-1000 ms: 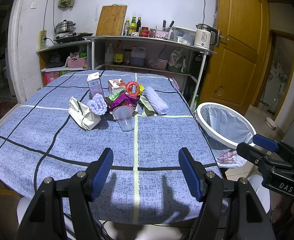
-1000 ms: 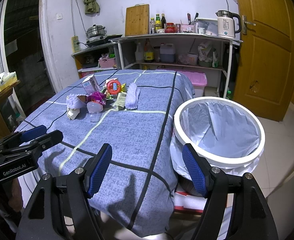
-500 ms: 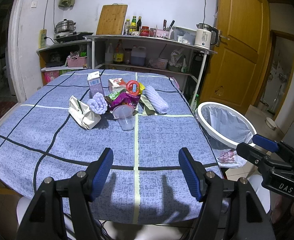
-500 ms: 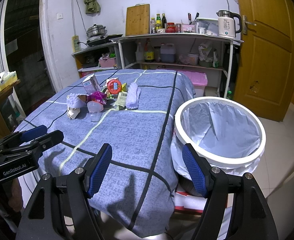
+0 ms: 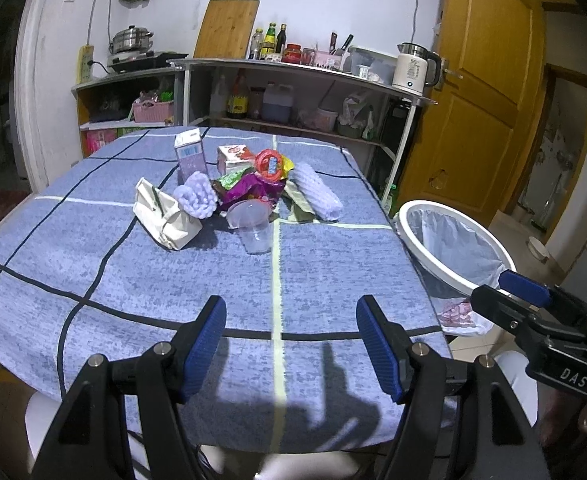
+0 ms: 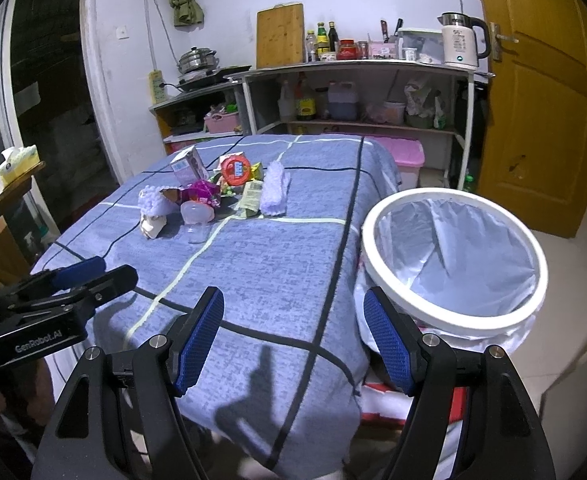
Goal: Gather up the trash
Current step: 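Grasp the clear plastic cup with the right gripper while the left gripper grasps the white foam net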
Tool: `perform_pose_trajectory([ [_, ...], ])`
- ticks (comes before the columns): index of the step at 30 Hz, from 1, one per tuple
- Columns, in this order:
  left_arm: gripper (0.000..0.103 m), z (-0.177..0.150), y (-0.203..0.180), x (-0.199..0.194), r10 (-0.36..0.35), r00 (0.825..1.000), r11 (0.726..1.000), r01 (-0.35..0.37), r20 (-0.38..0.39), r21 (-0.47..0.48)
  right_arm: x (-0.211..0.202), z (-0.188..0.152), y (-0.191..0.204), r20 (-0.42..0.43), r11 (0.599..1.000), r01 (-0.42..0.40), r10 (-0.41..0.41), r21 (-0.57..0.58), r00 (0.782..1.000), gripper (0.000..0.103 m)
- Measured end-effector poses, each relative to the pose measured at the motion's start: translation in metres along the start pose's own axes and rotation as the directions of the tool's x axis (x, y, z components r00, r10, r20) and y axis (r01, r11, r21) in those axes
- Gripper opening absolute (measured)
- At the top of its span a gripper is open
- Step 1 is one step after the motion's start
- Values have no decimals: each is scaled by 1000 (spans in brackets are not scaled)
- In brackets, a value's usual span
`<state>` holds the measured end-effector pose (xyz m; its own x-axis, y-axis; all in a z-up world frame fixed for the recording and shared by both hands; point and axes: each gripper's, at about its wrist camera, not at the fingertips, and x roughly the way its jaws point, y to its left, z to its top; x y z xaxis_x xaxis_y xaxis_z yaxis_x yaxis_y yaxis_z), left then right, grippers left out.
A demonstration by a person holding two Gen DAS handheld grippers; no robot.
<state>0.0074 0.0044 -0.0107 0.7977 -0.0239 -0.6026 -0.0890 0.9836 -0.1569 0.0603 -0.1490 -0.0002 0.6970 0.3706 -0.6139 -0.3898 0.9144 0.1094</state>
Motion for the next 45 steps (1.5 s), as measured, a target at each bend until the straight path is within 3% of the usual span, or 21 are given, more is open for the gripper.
perform_pose_trajectory([
  [13, 71, 19, 51, 20, 59, 998, 993, -59, -5, -102, 47, 16, 13, -63, 996, -78, 75, -34, 995, 73],
  [28, 72, 40, 110, 37, 112, 994, 970, -111, -6, -215, 122, 49, 62, -165, 974, -219, 206, -65, 965, 72],
  [40, 72, 63, 131, 46, 50, 999, 963, -42, 22, -265, 178, 64, 89, -238, 964, -261, 241, -54, 941, 57],
  [45, 72, 71, 120, 51, 14, 999, 971, -6, 30, -241, 188, 63, 90, -267, 962, -271, 252, -36, 930, 36],
])
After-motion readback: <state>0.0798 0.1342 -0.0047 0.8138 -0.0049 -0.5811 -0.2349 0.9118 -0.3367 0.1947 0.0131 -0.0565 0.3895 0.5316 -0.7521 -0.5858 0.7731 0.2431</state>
